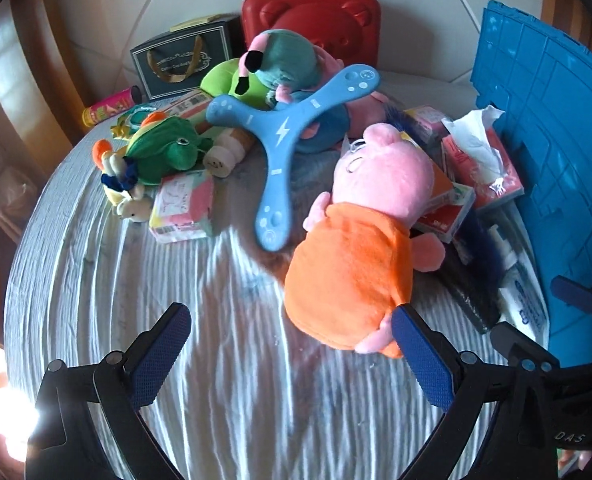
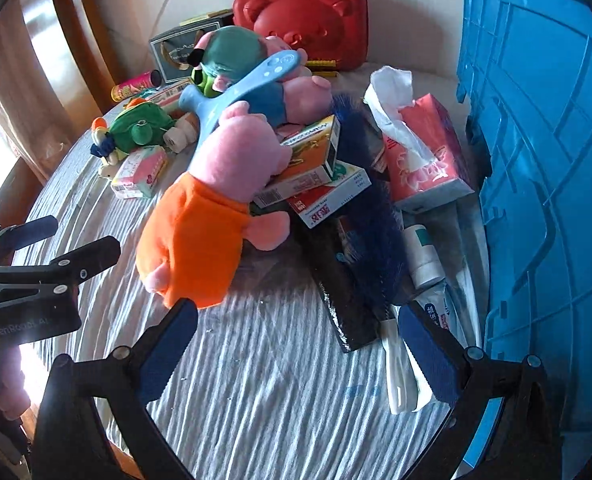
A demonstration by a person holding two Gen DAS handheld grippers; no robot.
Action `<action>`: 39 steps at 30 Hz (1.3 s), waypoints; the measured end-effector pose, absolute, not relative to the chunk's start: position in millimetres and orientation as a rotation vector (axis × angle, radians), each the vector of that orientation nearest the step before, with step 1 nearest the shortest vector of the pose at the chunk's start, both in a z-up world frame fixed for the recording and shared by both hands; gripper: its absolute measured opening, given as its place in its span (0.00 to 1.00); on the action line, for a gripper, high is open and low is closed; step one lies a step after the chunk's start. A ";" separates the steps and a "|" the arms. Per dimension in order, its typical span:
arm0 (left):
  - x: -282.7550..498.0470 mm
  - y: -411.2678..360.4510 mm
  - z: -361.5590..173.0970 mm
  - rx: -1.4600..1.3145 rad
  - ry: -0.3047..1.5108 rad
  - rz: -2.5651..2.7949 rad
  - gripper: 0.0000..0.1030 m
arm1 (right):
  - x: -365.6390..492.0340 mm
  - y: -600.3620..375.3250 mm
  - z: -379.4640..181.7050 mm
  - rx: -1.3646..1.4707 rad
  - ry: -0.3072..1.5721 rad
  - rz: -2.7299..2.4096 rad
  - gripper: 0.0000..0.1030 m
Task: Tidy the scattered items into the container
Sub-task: 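Grasp the pink pig plush with the left tool while the right tool grasps the black cylinder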
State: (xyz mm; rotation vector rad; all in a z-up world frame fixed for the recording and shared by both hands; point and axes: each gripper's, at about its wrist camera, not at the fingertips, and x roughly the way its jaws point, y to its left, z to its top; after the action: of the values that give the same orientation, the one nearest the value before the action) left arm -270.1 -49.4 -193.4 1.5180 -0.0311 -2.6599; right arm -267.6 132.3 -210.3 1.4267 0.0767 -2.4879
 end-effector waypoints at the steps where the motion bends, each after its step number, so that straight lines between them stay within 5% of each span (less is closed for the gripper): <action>1: -278.3 -44.1 -197.2 1.537 -0.056 -2.672 0.96 | -270.0 135.7 -214.4 1.446 0.063 -2.494 0.81; 4: -302.4 -31.0 -207.2 1.597 -0.114 -2.714 0.90 | -274.0 144.7 -224.3 1.503 0.002 -2.507 0.62; 11: -358.3 -3.4 -240.2 1.711 -0.236 -2.717 0.89 | -289.4 156.8 -244.3 1.596 -0.099 -2.511 0.45; 13: -372.1 -1.9 -257.1 1.726 -0.280 -2.653 0.73 | -296.5 154.9 -250.5 1.611 -0.097 -2.499 0.40; 18: -371.7 -25.7 -262.2 1.725 -0.196 -2.619 0.67 | -315.5 139.1 -264.7 1.624 -0.052 -2.438 0.40; 39: -371.4 -44.0 -272.3 1.740 -0.167 -2.614 0.69 | -348.8 105.8 -286.1 1.707 0.167 -2.378 0.39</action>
State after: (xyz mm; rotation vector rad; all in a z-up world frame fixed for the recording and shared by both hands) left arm -371.4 -44.0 -272.3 1.7404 -0.1672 -2.6139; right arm -348.8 105.8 -286.1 1.7066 0.1673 -2.3779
